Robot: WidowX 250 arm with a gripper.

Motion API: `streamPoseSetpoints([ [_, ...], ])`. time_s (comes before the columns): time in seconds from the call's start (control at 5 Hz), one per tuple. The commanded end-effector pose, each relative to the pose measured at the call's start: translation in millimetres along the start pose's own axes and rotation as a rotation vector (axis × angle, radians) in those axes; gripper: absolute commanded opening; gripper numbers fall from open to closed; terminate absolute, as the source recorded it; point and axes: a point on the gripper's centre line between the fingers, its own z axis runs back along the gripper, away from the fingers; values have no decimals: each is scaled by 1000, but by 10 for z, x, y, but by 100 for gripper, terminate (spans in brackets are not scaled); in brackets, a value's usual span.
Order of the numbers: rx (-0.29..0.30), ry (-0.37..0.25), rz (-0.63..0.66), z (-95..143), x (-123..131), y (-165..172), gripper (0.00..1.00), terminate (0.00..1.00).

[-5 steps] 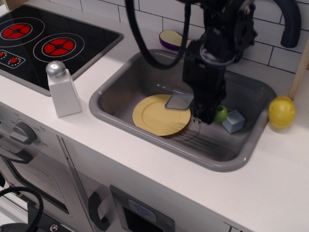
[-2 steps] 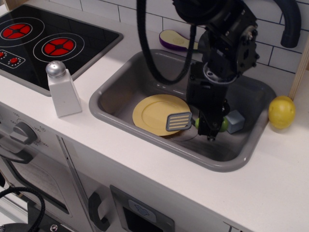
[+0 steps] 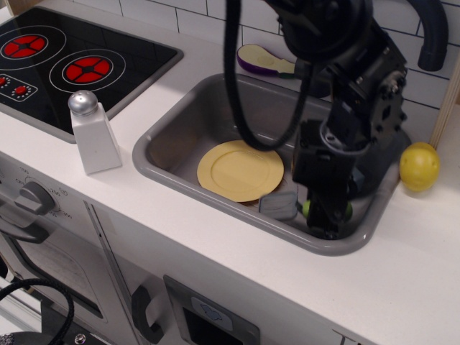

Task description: Take spatula off plate sink

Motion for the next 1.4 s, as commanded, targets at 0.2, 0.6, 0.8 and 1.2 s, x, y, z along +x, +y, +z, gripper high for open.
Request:
streamPoseSetpoints([
  [0.2,-62,-52,20,150,-53,-39,100,0],
  [0.6,-66,25,-3,456,-10,-100,100,0],
  [0.8,-128,-6,-33,784,93,-201,100,0],
  [1.2,-131,-26,-372,1107,352,-621,100,100],
])
